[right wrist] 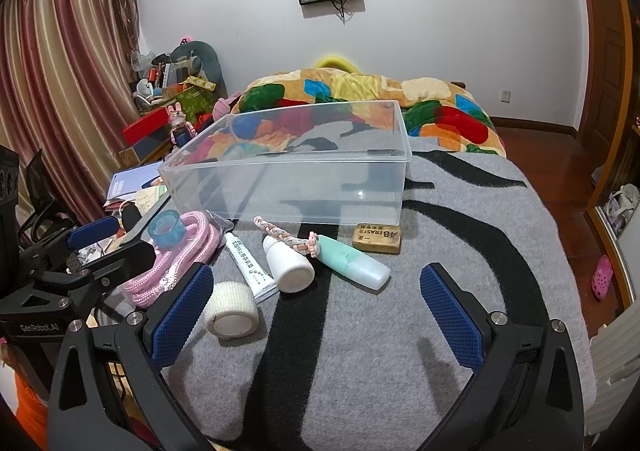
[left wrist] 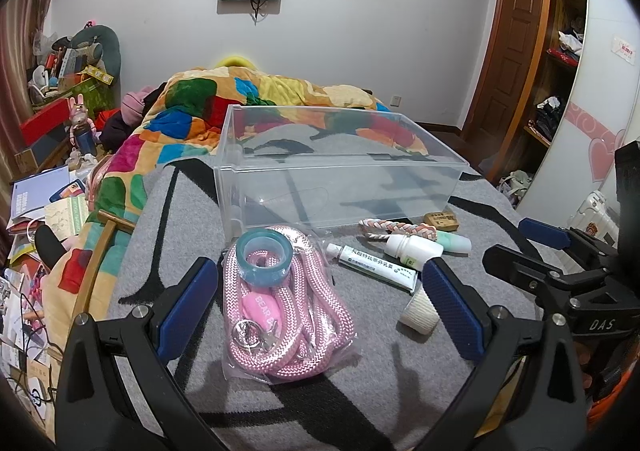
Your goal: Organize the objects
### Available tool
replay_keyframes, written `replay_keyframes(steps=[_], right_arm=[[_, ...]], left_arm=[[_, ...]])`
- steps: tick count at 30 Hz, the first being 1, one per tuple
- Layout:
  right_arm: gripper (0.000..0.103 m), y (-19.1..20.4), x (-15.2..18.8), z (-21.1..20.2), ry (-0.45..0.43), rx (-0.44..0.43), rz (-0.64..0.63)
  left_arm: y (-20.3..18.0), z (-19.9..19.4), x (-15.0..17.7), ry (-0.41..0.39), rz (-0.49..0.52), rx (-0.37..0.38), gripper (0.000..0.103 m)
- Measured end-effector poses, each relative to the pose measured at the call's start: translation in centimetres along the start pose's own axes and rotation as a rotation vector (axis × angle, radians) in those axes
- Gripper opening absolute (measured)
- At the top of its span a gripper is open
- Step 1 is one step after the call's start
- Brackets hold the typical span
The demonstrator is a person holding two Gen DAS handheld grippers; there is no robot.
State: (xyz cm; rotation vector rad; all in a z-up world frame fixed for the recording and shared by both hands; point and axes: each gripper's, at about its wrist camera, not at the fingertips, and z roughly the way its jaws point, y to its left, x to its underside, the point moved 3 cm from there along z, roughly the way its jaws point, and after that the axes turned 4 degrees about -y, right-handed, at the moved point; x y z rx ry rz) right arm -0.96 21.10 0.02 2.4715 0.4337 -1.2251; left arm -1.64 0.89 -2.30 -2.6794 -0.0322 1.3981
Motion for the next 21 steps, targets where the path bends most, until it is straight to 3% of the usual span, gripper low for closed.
replay_keyframes(steps=[21], right_arm=[[0.103, -0.03, 0.03, 0.23, 0.012, -0.012, 0.012]], left_arm=[[-0.23, -0.02, 0.06, 0.007, -0.003, 0.019, 0.103]])
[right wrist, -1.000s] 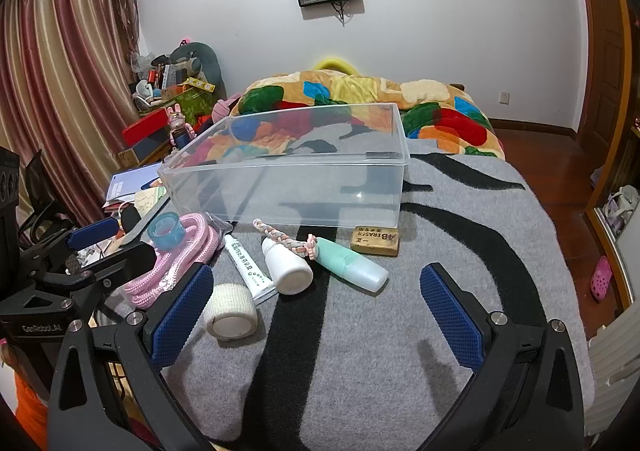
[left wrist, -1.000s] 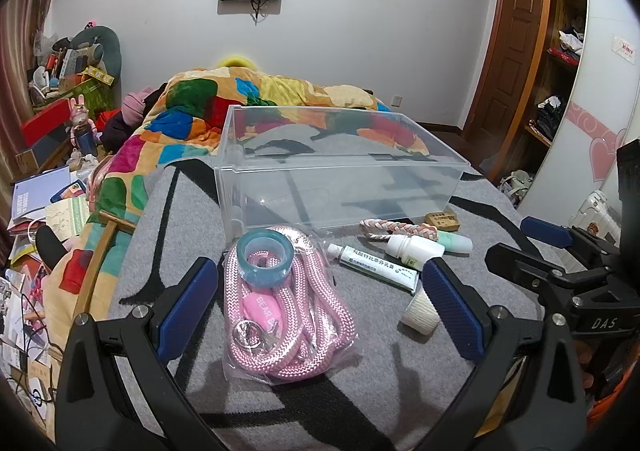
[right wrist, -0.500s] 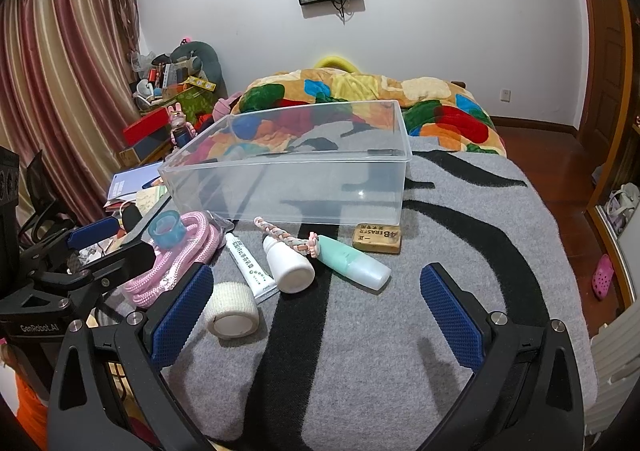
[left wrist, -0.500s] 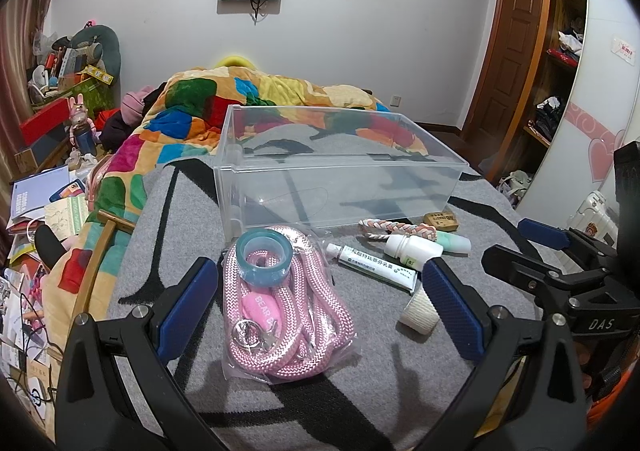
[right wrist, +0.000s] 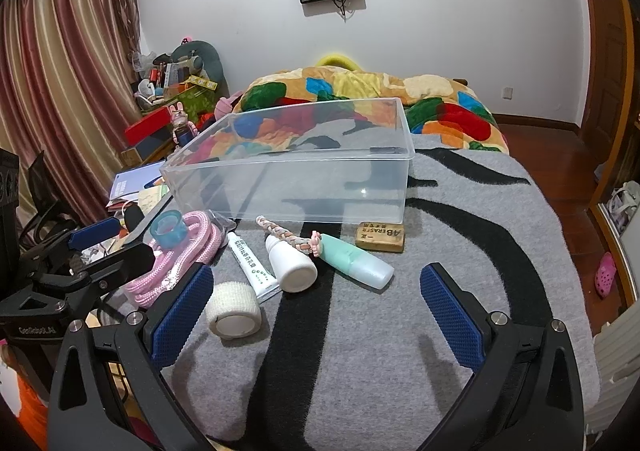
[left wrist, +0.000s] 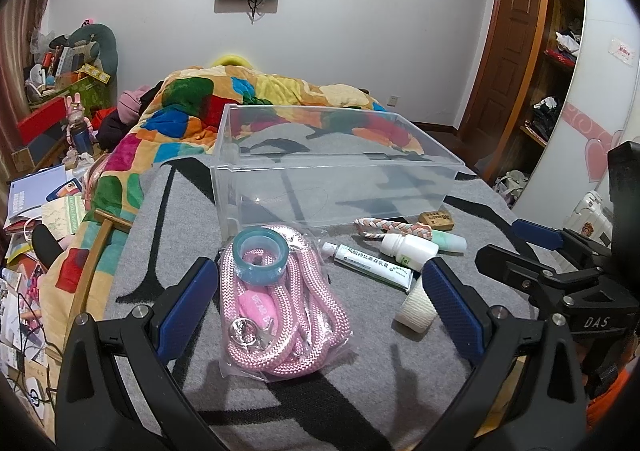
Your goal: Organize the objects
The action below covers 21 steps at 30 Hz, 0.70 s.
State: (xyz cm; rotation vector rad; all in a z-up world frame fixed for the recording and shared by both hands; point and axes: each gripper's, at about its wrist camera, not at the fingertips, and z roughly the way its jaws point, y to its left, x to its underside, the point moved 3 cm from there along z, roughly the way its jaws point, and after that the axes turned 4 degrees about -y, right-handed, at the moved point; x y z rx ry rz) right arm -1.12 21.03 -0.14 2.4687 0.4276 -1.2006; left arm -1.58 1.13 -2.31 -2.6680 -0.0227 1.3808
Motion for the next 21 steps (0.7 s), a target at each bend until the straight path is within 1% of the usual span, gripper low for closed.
replay_keyframes(steps=[3, 7, 9, 11, 12, 14, 16, 17, 19, 21], right_arm=[[0.103, -0.1, 0.0, 0.1, 0.005, -0.008, 0.008], [0.103, -0.6, -0.3, 0.4, 0.016, -0.001, 0.013], [0.102, -1.0, -0.6, 0.6, 0.018, 0.011, 0.016], [0.102, -1.7, -0.9, 0.8, 0.016, 0.017, 0.033], [0.102, -2.1, -1.1, 0.9, 0.018, 0.017, 0.044], [0.098, -3.0, -1.4, 1.5, 0.030, 0.018, 0.065], [0.089, -4.0, -1.8, 2.4, 0.049, 0.032, 0.076], [0.087, -4.5, -2.0, 2.8, 0.059, 0.037, 0.081], [0.077, -5.1, -2.3, 4.1, 0.089, 0.046, 0.086], [0.072, -5.4, -2.5, 5.2, 0.114, 0.053, 0.076]], left_arm=[[0.1, 0.0, 0.0, 0.006, -0.004, 0.001, 0.103], [0.9, 0.1, -0.2, 0.019, -0.008, -0.019, 0.103], [1.4, 0.4, -0.4, 0.031, -0.012, -0.028, 0.090], [2.1, 0.9, -0.8, 0.057, -0.018, -0.025, 0.086], [2.4, 1.1, -0.9, 0.064, -0.023, -0.022, 0.086], [3.0, 1.7, -1.2, 0.079, -0.021, -0.024, 0.085], [3.4, 2.4, -1.2, 0.096, -0.010, -0.040, 0.080], [3.5, 2.9, -1.1, 0.108, -0.007, -0.041, 0.077], [3.7, 3.7, -0.9, 0.131, -0.009, -0.031, 0.071], [3.8, 4.5, -0.6, 0.153, -0.009, -0.028, 0.063]])
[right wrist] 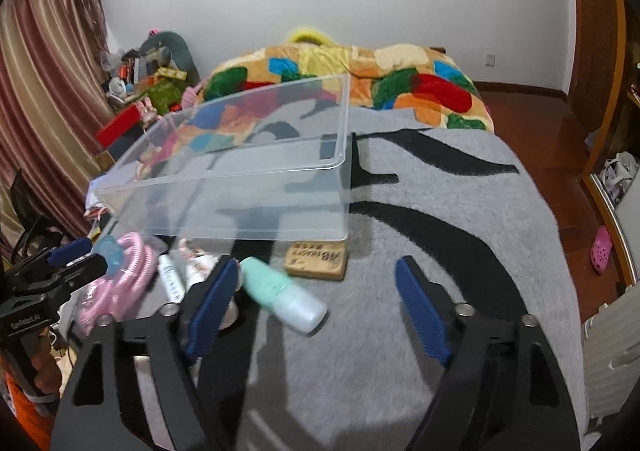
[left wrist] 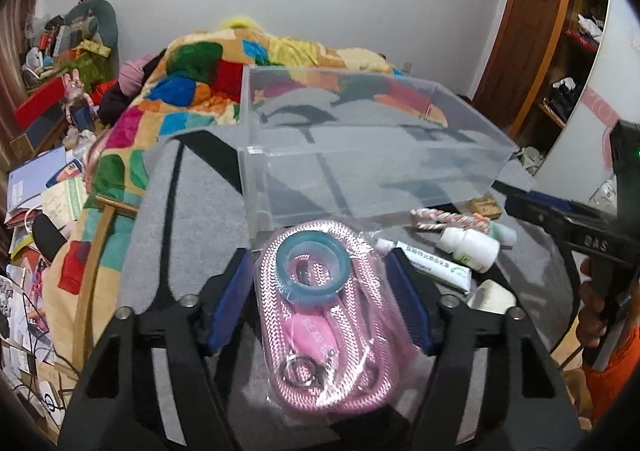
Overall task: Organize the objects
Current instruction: 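Grasp the wooden eraser block with the right tool while the left tool grasps the blue tape roll, then lower the eraser and blue tape roll into the clear box and open both tools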
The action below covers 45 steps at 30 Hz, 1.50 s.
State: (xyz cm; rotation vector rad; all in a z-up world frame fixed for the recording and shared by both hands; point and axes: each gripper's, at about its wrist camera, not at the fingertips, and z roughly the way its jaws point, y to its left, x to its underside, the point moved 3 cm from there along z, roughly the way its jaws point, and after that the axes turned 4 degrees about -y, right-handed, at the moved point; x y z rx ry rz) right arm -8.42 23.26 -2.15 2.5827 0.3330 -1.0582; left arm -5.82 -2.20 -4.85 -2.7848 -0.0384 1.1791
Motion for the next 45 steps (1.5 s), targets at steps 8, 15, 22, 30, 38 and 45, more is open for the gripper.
replay_keyframes(steps=[8, 15, 22, 30, 38, 45], right_arm=[[0.049, 0.7, -0.4, 3.7, 0.101, 0.023, -0.069], [0.040, 0.7, 0.2, 3.5, 0.091, 0.025, -0.074], [0.040, 0.9, 0.0, 0.0, 0.025, -0.010, -0.059], [0.040, 2.6, -3.5, -3.6, -0.108, -0.034, -0.087], [0.040, 4.1, -7.1, -1.1, -0.101, -0.034, -0.104], [0.040, 4.5, -8.5, 3.3, -0.010, -0.022, -0.116]], left_arm=[[0.4, 0.9, 0.4, -0.015, 0.020, -0.046, 0.041], [1.1, -0.5, 0.6, -0.040, -0.002, -0.046, 0.041], [1.1, -3.0, -1.3, -0.108, 0.002, -0.031, 0.041], [0.5, -3.3, -5.6, -0.163, 0.011, -0.013, 0.041], [-0.1, 0.8, -9.0, -0.087, 0.012, 0.017, 0.041], [0.0, 5.2, -9.7, 0.022, 0.013, 0.017, 0.041]])
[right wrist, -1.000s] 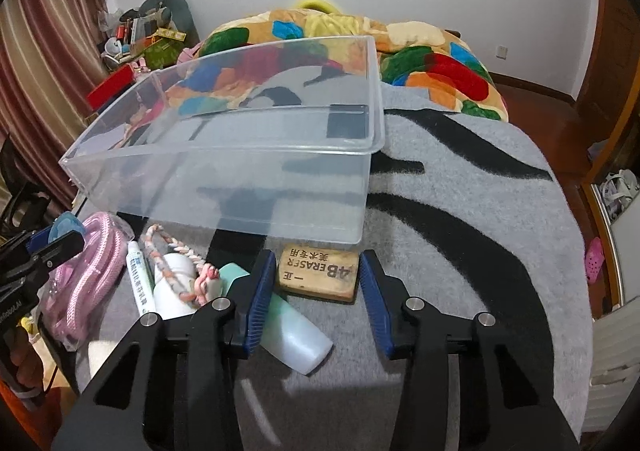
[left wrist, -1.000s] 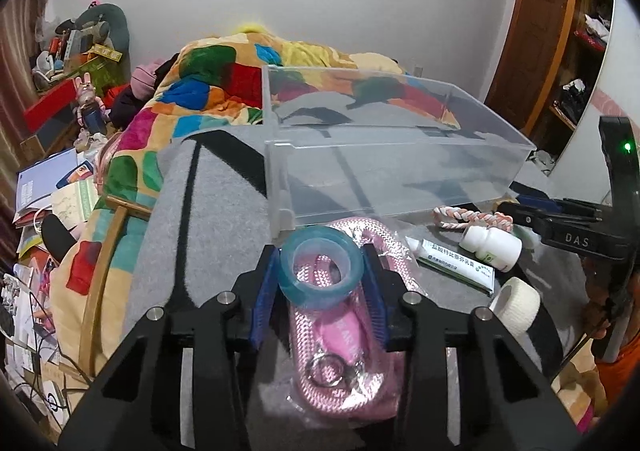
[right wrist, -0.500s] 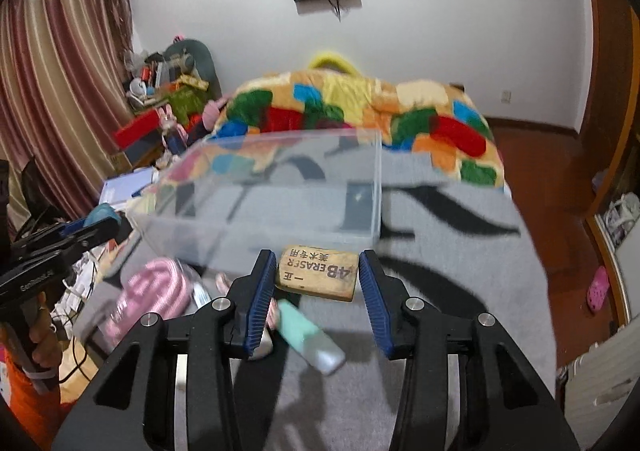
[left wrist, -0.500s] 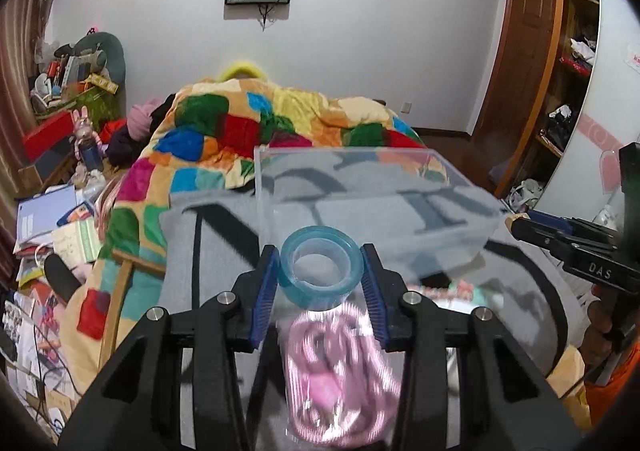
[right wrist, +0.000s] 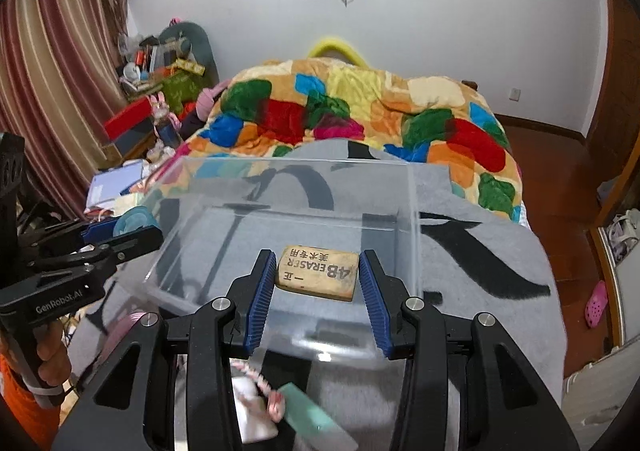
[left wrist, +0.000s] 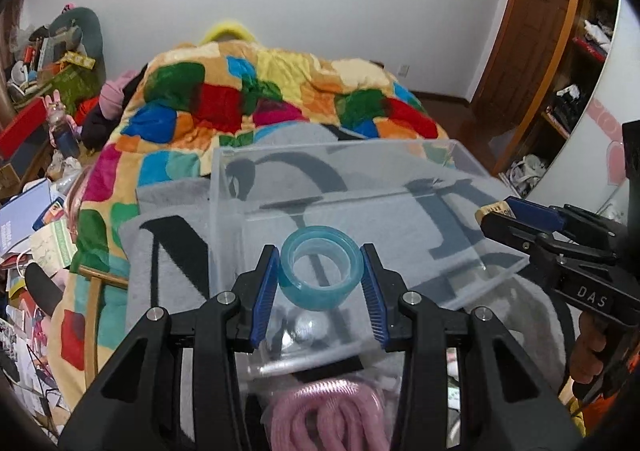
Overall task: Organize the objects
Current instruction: 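Lower the eraser and blue tape roll into the clear box and open both tools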
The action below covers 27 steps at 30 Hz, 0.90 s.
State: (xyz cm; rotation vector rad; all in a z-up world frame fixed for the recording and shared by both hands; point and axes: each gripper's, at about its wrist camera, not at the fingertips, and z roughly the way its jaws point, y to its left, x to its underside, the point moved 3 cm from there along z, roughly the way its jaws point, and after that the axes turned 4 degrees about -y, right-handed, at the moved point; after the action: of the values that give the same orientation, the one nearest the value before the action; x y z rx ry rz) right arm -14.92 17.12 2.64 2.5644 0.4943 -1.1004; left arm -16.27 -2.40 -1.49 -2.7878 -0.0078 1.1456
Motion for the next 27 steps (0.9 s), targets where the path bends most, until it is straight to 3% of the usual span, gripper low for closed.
replay_keyframes(steps=[4, 14, 19, 25, 27], right_arm=[[0.040, 0.5, 0.0, 1.9, 0.051, 0.001, -0.028], [0.040, 1.5, 0.9, 2.7, 0.079, 0.013, -0.057], [0.048, 2.1, 0.3, 1.1, 0.034, 0.021, -0.084], [0.058, 3.2, 0.0, -2.0, -0.043, 0.006, -0.115], [0.059, 3.5, 0.3, -3.1, -0.066, -0.001, -0.120]], left_arm=[[0.0, 1.4, 0.4, 0.047, 0.001, 0.005, 0.041], [-0.6, 1.1, 0.7, 0.042, 0.024, -0.003, 0.044], [-0.7, -0.2, 0.4, 0.018, 0.022, 0.000, 0.054], [-0.9, -3.3, 0.1, -0.059, 0.029, -0.020, 0.079], [-0.9, -4.4, 0.3, -0.083, 0.031, -0.029, 0.092]])
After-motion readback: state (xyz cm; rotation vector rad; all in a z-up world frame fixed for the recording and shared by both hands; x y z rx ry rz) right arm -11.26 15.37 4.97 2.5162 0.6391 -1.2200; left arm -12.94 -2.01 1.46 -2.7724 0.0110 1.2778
